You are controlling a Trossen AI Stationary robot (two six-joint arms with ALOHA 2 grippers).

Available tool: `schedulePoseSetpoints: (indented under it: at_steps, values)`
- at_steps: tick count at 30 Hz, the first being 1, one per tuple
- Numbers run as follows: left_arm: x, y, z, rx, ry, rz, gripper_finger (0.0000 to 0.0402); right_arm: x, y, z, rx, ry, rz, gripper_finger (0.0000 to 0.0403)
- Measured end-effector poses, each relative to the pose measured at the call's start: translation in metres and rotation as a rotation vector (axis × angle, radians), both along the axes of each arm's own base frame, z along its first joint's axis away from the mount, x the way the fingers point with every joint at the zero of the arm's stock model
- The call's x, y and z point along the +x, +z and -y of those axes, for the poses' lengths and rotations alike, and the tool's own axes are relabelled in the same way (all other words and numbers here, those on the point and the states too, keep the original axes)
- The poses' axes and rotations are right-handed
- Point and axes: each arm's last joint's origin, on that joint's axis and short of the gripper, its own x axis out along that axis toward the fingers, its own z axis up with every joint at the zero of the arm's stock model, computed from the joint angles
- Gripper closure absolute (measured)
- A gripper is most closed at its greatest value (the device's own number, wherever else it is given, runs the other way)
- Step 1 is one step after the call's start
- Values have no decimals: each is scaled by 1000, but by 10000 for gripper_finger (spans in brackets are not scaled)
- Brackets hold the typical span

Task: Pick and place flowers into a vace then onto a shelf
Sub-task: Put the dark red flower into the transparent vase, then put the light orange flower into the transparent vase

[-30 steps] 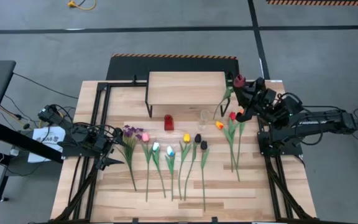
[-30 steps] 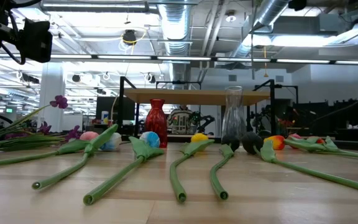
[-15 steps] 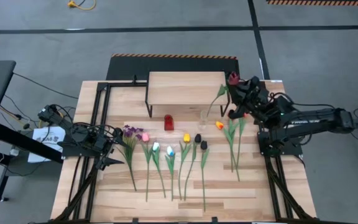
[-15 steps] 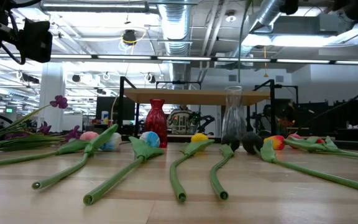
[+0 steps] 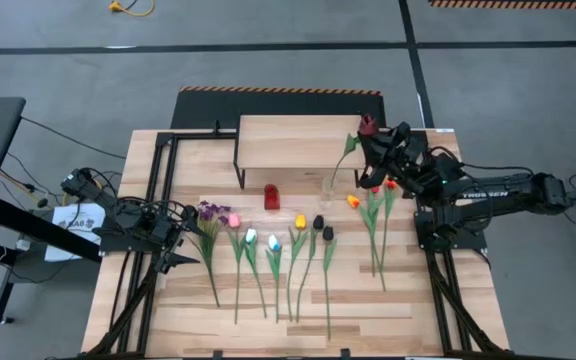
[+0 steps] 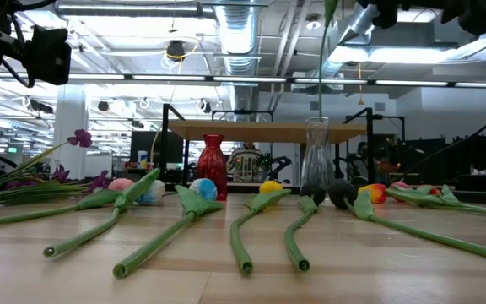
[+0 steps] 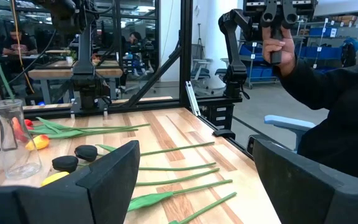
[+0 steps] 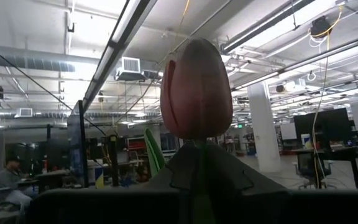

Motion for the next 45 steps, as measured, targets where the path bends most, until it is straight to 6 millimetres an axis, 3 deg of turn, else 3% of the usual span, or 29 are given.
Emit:
schedulePoseSetpoints:
  at_steps: [15,30,45]
  values:
    - [0,0,0,0,0,0,99,8,-13,-6,32,6,-157,353]
    - [0,0,0,0,0,0,99,14,-44,-2,201,14,-410,241]
    - [0,0,0,0,0,0,99,14,-57,-3,237,13,-537,169]
